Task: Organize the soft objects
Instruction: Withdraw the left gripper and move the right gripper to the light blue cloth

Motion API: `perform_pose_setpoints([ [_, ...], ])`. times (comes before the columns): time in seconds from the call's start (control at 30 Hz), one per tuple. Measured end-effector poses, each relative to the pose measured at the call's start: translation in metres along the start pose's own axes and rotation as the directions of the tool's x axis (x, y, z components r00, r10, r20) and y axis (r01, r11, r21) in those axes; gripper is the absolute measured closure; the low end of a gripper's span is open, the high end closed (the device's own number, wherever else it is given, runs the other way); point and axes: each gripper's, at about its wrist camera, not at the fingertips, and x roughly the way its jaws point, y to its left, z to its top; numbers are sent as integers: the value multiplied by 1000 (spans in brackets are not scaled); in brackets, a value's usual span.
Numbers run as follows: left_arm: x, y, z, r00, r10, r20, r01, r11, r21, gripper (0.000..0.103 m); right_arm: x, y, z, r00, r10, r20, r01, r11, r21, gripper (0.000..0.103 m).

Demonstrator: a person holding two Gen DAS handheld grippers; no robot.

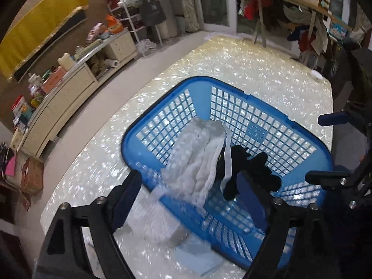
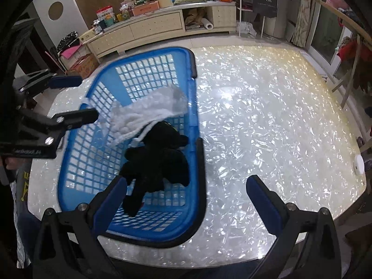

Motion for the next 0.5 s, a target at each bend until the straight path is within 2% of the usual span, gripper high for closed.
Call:
perform_pose_setpoints([
  [0.17,-40,4,-25,1000,1,31,1,997,-73,15,-20,22,-3,1000,7,30,-6,1000,-23,0],
  [0.27,-60,3,-41,999,24,43,-20,995,-101,12,-33,37,-5,999,13,46,-11,999,-43,0],
  [0.5,-101,12,-82,994,88,59,-77,982,-170,11,-52,75,-7,997,36,65,-30,995,-90,0],
])
